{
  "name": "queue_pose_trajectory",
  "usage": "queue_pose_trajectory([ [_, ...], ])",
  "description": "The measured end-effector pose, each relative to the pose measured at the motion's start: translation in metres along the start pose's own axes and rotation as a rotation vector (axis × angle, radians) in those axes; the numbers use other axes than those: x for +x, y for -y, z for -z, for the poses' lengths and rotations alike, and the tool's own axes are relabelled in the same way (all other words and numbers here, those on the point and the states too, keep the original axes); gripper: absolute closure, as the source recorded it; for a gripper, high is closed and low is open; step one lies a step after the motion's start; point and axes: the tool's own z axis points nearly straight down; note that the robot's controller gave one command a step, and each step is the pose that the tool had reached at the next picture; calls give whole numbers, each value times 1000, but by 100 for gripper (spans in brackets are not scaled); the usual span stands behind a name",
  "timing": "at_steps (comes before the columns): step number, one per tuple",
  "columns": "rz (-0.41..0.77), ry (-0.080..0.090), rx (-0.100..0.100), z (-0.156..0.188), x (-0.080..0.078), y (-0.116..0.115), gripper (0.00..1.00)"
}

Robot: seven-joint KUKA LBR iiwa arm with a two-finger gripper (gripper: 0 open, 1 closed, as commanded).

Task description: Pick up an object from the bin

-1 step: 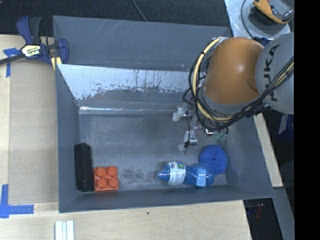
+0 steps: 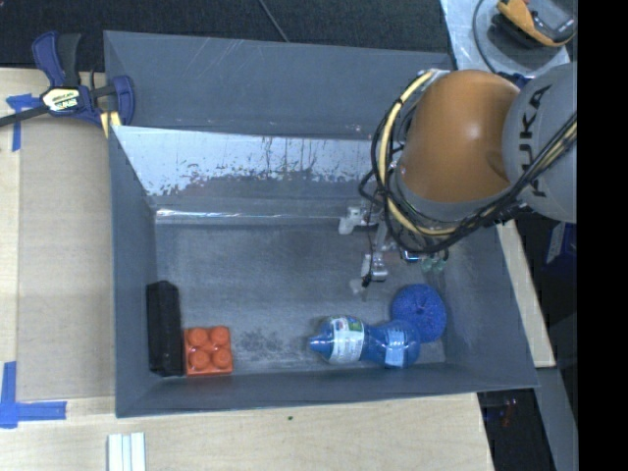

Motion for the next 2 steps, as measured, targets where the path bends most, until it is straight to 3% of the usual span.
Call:
queue_pose_trajectory([
  [1, 12, 10, -3, -16, 2, 19, 0],
  [2, 220, 4, 0, 28, 8, 3, 0],
])
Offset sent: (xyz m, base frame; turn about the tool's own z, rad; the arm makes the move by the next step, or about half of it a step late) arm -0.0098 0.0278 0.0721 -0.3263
